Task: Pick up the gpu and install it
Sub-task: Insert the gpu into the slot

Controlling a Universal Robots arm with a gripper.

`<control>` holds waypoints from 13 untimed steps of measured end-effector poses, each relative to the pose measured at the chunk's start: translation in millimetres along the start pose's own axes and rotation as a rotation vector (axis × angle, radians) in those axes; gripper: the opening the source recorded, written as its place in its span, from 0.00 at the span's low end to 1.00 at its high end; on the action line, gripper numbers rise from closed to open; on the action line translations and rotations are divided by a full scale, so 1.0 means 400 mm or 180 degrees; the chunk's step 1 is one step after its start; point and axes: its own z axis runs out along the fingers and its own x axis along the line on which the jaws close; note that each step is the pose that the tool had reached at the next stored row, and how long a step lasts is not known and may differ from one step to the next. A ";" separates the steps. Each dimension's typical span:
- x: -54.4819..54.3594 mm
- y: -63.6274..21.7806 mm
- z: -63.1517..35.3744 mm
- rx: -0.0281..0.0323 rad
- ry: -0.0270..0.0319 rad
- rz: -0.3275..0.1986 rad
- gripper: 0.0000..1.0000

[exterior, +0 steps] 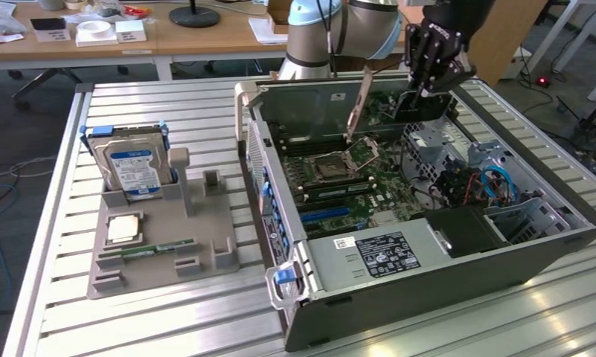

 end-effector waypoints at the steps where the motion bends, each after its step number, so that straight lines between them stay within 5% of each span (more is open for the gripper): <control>1: 0.000 0.001 0.003 0.0000 0.0000 0.0000 0.26; 13: 0.001 0.012 0.034 0.0000 0.0000 -0.0001 0.26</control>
